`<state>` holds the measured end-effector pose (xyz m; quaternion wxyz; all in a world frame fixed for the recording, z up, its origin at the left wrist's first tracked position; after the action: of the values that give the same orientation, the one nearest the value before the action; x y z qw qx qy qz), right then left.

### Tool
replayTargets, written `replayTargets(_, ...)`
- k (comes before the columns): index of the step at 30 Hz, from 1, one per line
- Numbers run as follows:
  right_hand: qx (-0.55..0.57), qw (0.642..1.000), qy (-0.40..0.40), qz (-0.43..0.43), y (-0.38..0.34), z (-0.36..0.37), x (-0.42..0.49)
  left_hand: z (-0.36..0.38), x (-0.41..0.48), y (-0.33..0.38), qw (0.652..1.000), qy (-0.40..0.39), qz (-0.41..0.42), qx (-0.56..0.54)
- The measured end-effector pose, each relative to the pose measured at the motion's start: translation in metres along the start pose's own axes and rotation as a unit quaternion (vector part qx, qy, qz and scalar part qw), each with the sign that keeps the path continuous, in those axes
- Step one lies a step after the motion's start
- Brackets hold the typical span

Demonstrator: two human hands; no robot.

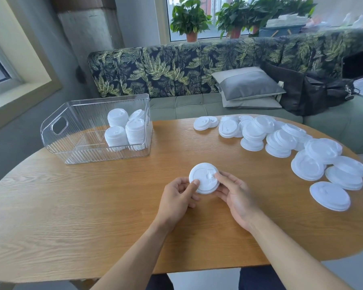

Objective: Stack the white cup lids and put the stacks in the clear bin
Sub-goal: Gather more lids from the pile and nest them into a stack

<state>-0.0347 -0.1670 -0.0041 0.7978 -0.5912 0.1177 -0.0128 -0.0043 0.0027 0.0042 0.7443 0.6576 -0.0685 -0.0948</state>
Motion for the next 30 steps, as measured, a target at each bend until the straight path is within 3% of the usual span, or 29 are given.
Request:
replayTargets(6, -0.020, 0.993, 0.113, -0.035, -0.003, -0.011, 0.013, -0.015, 0.022, -0.003, 0.997, 0.068, 0.005, -0.046)
replayTargets(11, -0.179, 0.960, 0.195, -0.094, -0.021, -0.019, 0.046, -0.023, 0.065, -0.003, 0.995, 0.088, 0.016, -0.053)
replayTargets(20, -0.403, 0.858, 0.234, -0.218, -0.065, -0.004, 0.140, -0.035, 0.169, -0.002, 0.993, 0.097, 0.053, -0.045)
replayTargets(30, -0.468, 0.811, 0.256, -0.238, -0.087, 0.017, 0.243, -0.042, 0.245, 0.009, 0.982, 0.129, 0.086, -0.104)
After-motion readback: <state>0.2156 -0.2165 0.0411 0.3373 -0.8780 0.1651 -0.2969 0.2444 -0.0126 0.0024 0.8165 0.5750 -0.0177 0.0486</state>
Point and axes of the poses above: each hand's wrist, its own x-axis towards the middle knuckle, its own z-axis out of the palm, y = z × x, the point moved 10 cm from there along x, towards the middle knuckle, and after that the axes turned 9 degrees about -x, right-handed, at the moved point
